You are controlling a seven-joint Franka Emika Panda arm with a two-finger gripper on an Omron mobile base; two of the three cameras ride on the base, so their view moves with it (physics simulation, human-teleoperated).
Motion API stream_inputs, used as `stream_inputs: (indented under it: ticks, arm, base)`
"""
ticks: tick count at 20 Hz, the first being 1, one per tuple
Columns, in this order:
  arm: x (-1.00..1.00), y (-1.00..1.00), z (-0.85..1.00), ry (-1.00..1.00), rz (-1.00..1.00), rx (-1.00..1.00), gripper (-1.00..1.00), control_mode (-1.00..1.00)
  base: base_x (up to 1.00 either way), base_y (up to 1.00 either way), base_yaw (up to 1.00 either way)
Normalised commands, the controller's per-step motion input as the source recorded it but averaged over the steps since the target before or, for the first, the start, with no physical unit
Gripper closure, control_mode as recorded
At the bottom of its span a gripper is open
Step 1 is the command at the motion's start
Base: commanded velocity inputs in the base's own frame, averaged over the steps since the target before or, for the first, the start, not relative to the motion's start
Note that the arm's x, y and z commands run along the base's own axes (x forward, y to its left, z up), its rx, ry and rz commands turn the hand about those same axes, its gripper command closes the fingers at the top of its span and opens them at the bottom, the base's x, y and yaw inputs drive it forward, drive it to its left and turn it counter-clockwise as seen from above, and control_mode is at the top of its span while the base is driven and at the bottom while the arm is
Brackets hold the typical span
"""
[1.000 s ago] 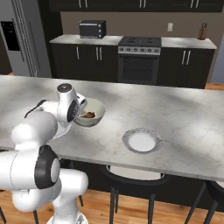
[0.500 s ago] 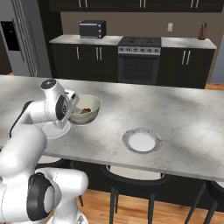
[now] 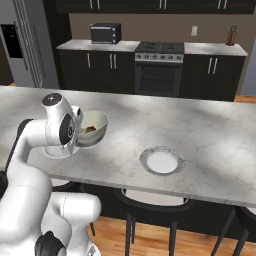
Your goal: Pick the chicken drumstick and garlic from their plates and place them in the bowl. Then put the bowl in the fridge.
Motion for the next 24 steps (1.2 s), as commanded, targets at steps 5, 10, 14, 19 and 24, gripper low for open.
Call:
stream_inputs:
  ticks: [5,10,14,19,24]
  arm:
    - [-0.32,-0.05,0.0,0.0,0.22,0.0,1.0,-1.0]
    - [-0.02,0.0,0.0,0.0,0.01,0.0,1.0,-1.0]
    - [0.0,0.0,0.0,0.0,0.0,0.0,1.0,-1.0]
    - [0.0,0.0,0.0,0.0,0.0,0.0,1.0,1.0]
    - [0.0,0.0,0.0,0.0,0.0,0.0,1.0,1.0]
  base:
    - [0.0,0.0,0.0]
    - [0.0,0.0,0.0]
    - [0.0,0.0,0.0]
    - [0.0,0.0,0.0]
    - [0.0,0.0,0.0]
